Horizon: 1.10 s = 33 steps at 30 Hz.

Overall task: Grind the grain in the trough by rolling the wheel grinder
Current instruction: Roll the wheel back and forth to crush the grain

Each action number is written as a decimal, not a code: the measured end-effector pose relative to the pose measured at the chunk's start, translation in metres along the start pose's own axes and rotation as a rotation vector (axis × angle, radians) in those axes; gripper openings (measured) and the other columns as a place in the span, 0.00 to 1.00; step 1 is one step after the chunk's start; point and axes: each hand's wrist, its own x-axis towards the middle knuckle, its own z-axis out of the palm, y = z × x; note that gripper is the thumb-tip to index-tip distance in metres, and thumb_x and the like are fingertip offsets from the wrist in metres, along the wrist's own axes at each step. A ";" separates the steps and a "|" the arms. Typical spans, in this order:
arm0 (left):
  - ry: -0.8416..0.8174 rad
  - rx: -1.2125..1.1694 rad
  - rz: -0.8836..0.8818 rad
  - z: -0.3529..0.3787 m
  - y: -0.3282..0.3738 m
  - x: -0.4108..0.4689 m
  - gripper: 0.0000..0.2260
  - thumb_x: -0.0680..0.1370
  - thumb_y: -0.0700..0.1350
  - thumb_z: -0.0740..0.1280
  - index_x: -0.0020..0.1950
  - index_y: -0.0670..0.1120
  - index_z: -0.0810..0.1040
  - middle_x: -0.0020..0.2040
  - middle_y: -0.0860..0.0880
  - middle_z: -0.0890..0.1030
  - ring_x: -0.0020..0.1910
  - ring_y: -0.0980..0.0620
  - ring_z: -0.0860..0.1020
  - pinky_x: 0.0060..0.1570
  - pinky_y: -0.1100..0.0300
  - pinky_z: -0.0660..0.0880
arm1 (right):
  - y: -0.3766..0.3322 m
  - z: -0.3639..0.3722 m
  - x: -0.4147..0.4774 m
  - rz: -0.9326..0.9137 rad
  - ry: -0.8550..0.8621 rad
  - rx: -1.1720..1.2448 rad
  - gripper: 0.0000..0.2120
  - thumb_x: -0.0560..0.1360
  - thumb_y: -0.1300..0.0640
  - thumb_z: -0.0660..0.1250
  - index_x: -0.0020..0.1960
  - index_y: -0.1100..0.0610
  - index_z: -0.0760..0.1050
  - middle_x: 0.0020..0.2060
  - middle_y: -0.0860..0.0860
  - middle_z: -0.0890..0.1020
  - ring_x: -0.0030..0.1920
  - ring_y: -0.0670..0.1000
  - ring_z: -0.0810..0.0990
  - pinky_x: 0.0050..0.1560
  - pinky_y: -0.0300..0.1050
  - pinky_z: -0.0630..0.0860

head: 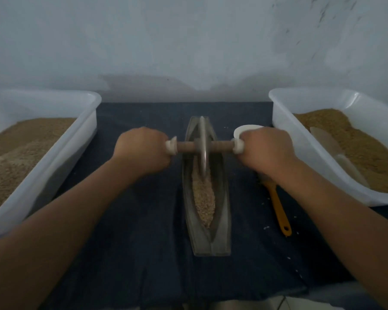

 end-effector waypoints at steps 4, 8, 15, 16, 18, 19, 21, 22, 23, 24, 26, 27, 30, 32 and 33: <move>0.001 -0.020 -0.036 -0.003 0.005 0.034 0.19 0.72 0.64 0.60 0.34 0.50 0.75 0.35 0.52 0.77 0.34 0.46 0.77 0.35 0.56 0.73 | -0.003 0.002 0.035 0.055 0.097 -0.017 0.18 0.76 0.39 0.68 0.33 0.49 0.74 0.29 0.48 0.77 0.29 0.50 0.75 0.32 0.43 0.69; -0.089 -0.057 0.030 0.002 -0.003 -0.011 0.12 0.71 0.58 0.63 0.34 0.51 0.74 0.32 0.54 0.76 0.31 0.51 0.76 0.33 0.57 0.73 | 0.000 -0.007 0.003 -0.041 -0.002 -0.020 0.14 0.74 0.44 0.68 0.34 0.49 0.74 0.30 0.47 0.78 0.29 0.48 0.75 0.30 0.43 0.69; -0.095 -0.014 0.046 0.007 -0.004 -0.061 0.14 0.73 0.60 0.63 0.33 0.52 0.72 0.29 0.56 0.74 0.27 0.56 0.71 0.27 0.62 0.61 | -0.003 -0.022 -0.033 -0.176 -0.207 -0.069 0.13 0.74 0.54 0.72 0.36 0.47 0.69 0.32 0.46 0.76 0.32 0.47 0.76 0.32 0.44 0.70; -0.114 -0.011 0.015 0.006 -0.001 -0.048 0.14 0.73 0.60 0.62 0.34 0.52 0.74 0.31 0.55 0.75 0.28 0.54 0.73 0.28 0.61 0.64 | -0.005 -0.021 -0.019 -0.174 -0.174 -0.076 0.12 0.74 0.52 0.71 0.37 0.47 0.70 0.33 0.47 0.77 0.33 0.48 0.77 0.35 0.46 0.74; -0.093 -0.011 -0.045 0.001 0.005 -0.018 0.14 0.73 0.58 0.63 0.35 0.50 0.75 0.33 0.54 0.77 0.32 0.51 0.76 0.32 0.59 0.70 | -0.005 -0.020 0.008 -0.163 -0.114 -0.054 0.11 0.76 0.49 0.70 0.38 0.46 0.69 0.36 0.46 0.77 0.37 0.50 0.78 0.39 0.50 0.78; -0.075 -0.014 -0.074 -0.002 0.008 -0.005 0.13 0.72 0.58 0.63 0.36 0.50 0.75 0.35 0.53 0.77 0.33 0.49 0.77 0.34 0.57 0.72 | -0.004 -0.019 0.018 -0.145 -0.090 -0.030 0.11 0.75 0.47 0.69 0.38 0.45 0.69 0.36 0.46 0.77 0.38 0.50 0.79 0.39 0.49 0.77; -0.069 -0.010 -0.096 -0.007 0.013 0.014 0.11 0.72 0.56 0.65 0.37 0.50 0.76 0.37 0.52 0.77 0.36 0.46 0.77 0.38 0.56 0.74 | -0.004 -0.017 0.028 -0.086 -0.047 0.035 0.11 0.74 0.43 0.68 0.37 0.45 0.72 0.34 0.45 0.77 0.38 0.51 0.79 0.38 0.49 0.76; -0.077 -0.005 -0.088 -0.010 0.014 0.018 0.10 0.72 0.56 0.66 0.38 0.50 0.76 0.37 0.51 0.77 0.36 0.46 0.77 0.39 0.55 0.74 | -0.005 -0.016 0.027 -0.068 -0.033 0.058 0.13 0.74 0.41 0.68 0.36 0.46 0.73 0.33 0.46 0.78 0.36 0.50 0.79 0.38 0.48 0.76; -0.090 -0.002 -0.076 -0.013 0.014 0.017 0.10 0.73 0.55 0.66 0.38 0.50 0.76 0.37 0.51 0.78 0.36 0.46 0.77 0.39 0.55 0.75 | -0.007 -0.016 0.024 -0.063 -0.023 0.067 0.13 0.75 0.41 0.68 0.35 0.46 0.73 0.33 0.46 0.78 0.35 0.49 0.78 0.37 0.48 0.77; -0.102 -0.005 -0.056 -0.015 0.013 0.011 0.10 0.73 0.55 0.66 0.37 0.50 0.76 0.36 0.52 0.78 0.35 0.47 0.77 0.38 0.55 0.75 | -0.008 -0.014 0.017 -0.067 -0.014 0.066 0.13 0.75 0.42 0.68 0.35 0.47 0.73 0.32 0.46 0.77 0.33 0.48 0.77 0.37 0.48 0.77; -0.110 -0.002 0.008 -0.013 0.008 -0.018 0.12 0.74 0.56 0.66 0.36 0.51 0.73 0.35 0.53 0.77 0.34 0.48 0.77 0.36 0.56 0.74 | -0.005 -0.009 -0.006 -0.095 -0.033 0.068 0.11 0.76 0.45 0.67 0.37 0.48 0.72 0.33 0.46 0.77 0.34 0.47 0.77 0.38 0.48 0.77; -0.087 0.018 0.043 -0.010 0.005 -0.038 0.13 0.74 0.57 0.66 0.35 0.52 0.70 0.33 0.54 0.75 0.32 0.49 0.75 0.34 0.57 0.71 | -0.002 -0.006 -0.021 -0.119 -0.065 0.063 0.11 0.77 0.47 0.68 0.39 0.49 0.72 0.34 0.44 0.76 0.35 0.47 0.77 0.41 0.48 0.77; 0.048 0.055 0.134 -0.003 0.001 -0.090 0.17 0.71 0.58 0.67 0.31 0.54 0.62 0.26 0.55 0.66 0.24 0.51 0.66 0.27 0.61 0.59 | -0.002 -0.003 -0.064 -0.218 -0.001 0.080 0.19 0.72 0.50 0.73 0.34 0.45 0.63 0.29 0.41 0.67 0.29 0.40 0.67 0.34 0.39 0.61; 0.110 0.072 0.152 0.000 -0.001 -0.089 0.18 0.70 0.59 0.66 0.30 0.54 0.61 0.24 0.55 0.63 0.21 0.53 0.62 0.26 0.64 0.53 | 0.001 0.001 -0.065 -0.200 0.062 0.071 0.19 0.69 0.46 0.72 0.32 0.43 0.60 0.25 0.42 0.66 0.26 0.40 0.64 0.29 0.38 0.56; 0.095 0.073 0.131 0.000 0.001 -0.079 0.17 0.71 0.59 0.65 0.30 0.54 0.62 0.25 0.55 0.65 0.22 0.54 0.63 0.26 0.64 0.54 | 0.001 0.003 -0.057 -0.180 0.047 0.049 0.16 0.71 0.45 0.69 0.33 0.44 0.63 0.26 0.43 0.69 0.27 0.41 0.67 0.28 0.40 0.59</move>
